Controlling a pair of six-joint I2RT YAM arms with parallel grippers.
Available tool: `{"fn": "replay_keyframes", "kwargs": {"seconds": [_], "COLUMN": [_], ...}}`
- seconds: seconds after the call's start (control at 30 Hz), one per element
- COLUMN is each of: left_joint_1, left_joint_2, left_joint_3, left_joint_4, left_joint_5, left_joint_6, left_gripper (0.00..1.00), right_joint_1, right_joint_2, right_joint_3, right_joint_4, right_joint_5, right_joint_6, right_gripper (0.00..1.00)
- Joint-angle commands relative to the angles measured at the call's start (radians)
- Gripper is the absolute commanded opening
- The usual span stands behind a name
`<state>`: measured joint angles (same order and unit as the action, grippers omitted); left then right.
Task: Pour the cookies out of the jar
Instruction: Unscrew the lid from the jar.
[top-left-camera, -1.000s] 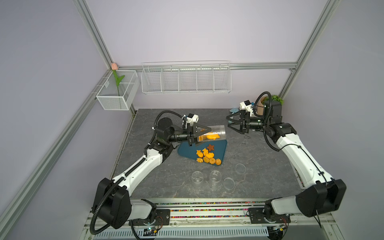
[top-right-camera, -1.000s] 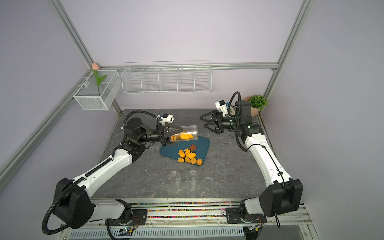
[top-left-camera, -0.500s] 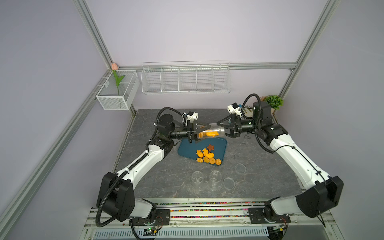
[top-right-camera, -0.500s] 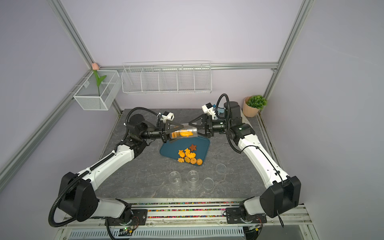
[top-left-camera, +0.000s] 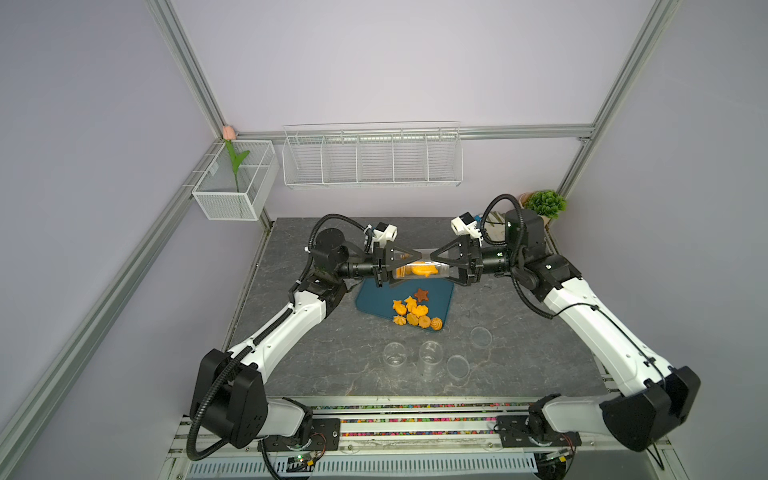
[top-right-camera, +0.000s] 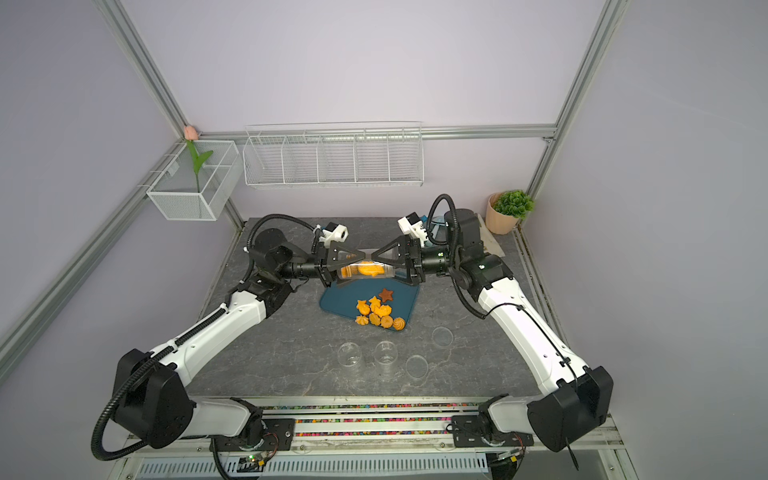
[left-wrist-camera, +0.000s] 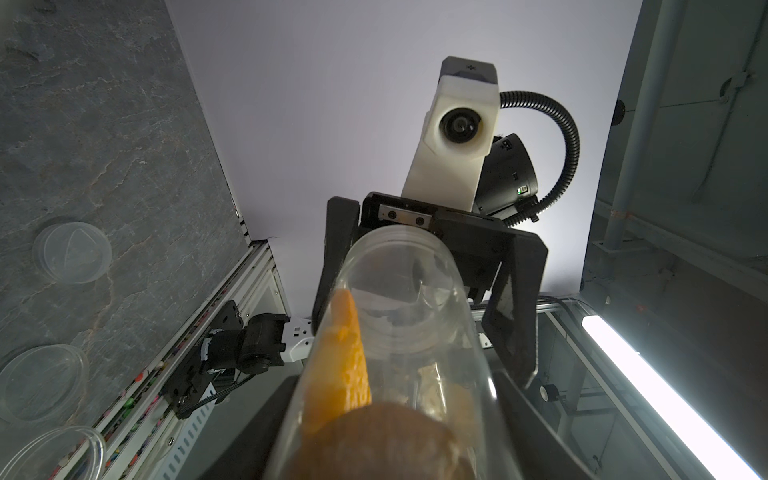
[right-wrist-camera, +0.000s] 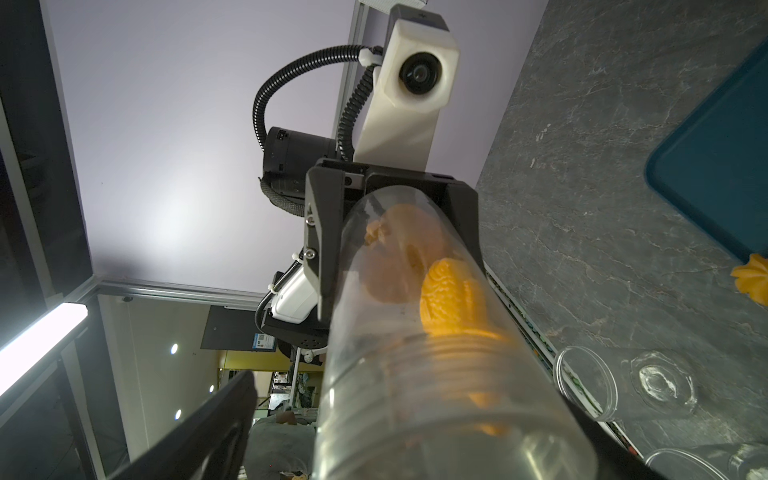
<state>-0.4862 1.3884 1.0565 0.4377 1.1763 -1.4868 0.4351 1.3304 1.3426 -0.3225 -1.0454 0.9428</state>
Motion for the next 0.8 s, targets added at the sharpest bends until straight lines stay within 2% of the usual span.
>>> {"fn": "replay_keyframes", "kwargs": {"seconds": [0.0,0.5,0.77], "left_joint_1": [0.001,-0.002,-0.004], "left_joint_2": [-0.032,-0.073,-0.067], "left_joint_3": [-0.019,-0.055,-0.055], "left_joint_4": [-0.001,-0.060,-0.063], "left_joint_5": [-0.007,0.002,0.006], "left_joint_6": [0.013,0.049,0.048], "left_gripper": [0.62,0.62,0.62], "right_joint_1": [0.010,0.010,0.008], "right_joint_2": [-0.048,-0.072,-0.075], "right_joint_3": [-0.022,-0.029,-0.035], "right_joint_4": [-0.029,-0.034,-0.009], "right_joint_5": [-0.050,-0.086,-0.117], "right_joint_6": [0.028,0.005,0.007], "right_gripper": [0.98,0.84,0.84]}}
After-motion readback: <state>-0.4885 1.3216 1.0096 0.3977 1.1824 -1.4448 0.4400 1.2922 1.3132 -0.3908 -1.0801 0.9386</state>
